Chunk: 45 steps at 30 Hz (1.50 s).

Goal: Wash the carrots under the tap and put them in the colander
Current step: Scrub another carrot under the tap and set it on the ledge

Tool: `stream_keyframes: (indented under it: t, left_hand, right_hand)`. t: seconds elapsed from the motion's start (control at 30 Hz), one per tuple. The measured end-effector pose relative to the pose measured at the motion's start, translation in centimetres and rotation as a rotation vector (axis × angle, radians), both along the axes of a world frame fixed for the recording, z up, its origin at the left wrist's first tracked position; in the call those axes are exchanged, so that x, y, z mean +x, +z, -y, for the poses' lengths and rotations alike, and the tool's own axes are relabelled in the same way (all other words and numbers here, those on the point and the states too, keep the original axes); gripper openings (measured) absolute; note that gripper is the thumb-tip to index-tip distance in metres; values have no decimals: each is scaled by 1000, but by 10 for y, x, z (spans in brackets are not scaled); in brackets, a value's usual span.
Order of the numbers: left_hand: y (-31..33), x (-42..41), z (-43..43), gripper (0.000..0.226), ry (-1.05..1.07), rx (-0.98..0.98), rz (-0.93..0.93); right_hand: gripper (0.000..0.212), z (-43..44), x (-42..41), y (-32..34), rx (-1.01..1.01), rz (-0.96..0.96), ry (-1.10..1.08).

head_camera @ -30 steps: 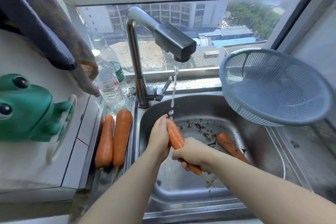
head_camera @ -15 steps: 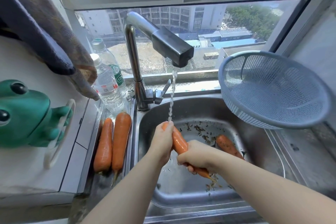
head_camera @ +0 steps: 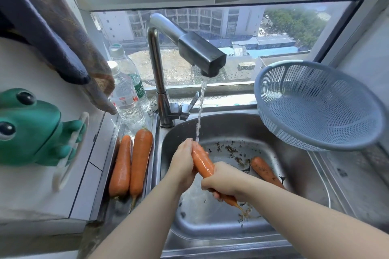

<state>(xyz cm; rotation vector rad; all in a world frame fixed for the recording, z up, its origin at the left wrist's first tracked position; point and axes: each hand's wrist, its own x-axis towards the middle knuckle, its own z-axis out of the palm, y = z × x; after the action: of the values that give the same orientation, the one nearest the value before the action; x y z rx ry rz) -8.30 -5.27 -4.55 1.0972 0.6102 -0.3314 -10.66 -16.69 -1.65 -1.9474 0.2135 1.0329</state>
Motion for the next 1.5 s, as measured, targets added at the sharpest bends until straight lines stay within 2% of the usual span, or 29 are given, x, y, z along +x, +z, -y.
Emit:
stream_keyframes:
  t: [0.1, 0.17, 0.33, 0.4, 0.5, 0.57, 0.67, 0.73, 0.87, 0.93, 1.0, 1.1, 1.17, 1.3, 1.37, 1.5]
  left_hand:
    - [-1, -6, -11, 56, -121, -108, 70]
    - [0, -11, -11, 67, -190, -43, 126]
    - [-1, -7, 4, 38, -112, 243, 105]
    - [-2, -5, 1, 38, -105, 133, 75]
    - [1, -8, -11, 59, -176, -104, 94]
    - [2, -11, -12, 61, -202, -56, 116]
    - [-3, -10, -4, 41, -137, 151, 132]
    - [-3, -10, -2, 37, -131, 216, 120]
    - [2, -11, -12, 57, -255, 30, 134]
    - [3, -13, -16, 66, -292, 9, 156]
    - [3, -13, -16, 59, -294, 79, 163]
    - [3, -12, -11, 31, -257, 324, 196]
    - [1, -10, -10, 22, -213, 393, 196]
    - [3, -11, -17, 28, -194, 142, 96]
    - [3, -15, -21, 29, -212, 45, 103]
    - [1, -21, -17, 40, -324, 126, 226]
  right_hand:
    - [12, 6, 1, 0, 88, -76, -41]
    - [9, 6, -1, -1, 70, -63, -38]
    - [8, -1, -4, 0, -29, 33, 17]
    - [9, 2, -3, 0, -13, 18, 10]
    - [10, 7, -2, -1, 8, -4, 16]
    - [8, 6, -3, -2, -38, 21, 39]
    - [7, 2, -3, -2, -102, 66, 65]
    - [7, 1, -2, -3, -101, 58, 72]
    - [6, 4, -2, -3, -61, 34, 68]
    - [6, 3, -4, -1, -60, 44, 70]
    - [7, 2, -6, 0, -51, 44, 65]
    - [8, 0, -3, 0, -30, 24, 51]
    - [11, -1, -1, -1, 3, -3, 35]
    - [15, 5, 1, -3, 58, -38, 29]
    - [15, 9, 1, -3, 45, -22, 54]
    - [10, 15, -3, -5, -68, 38, 115]
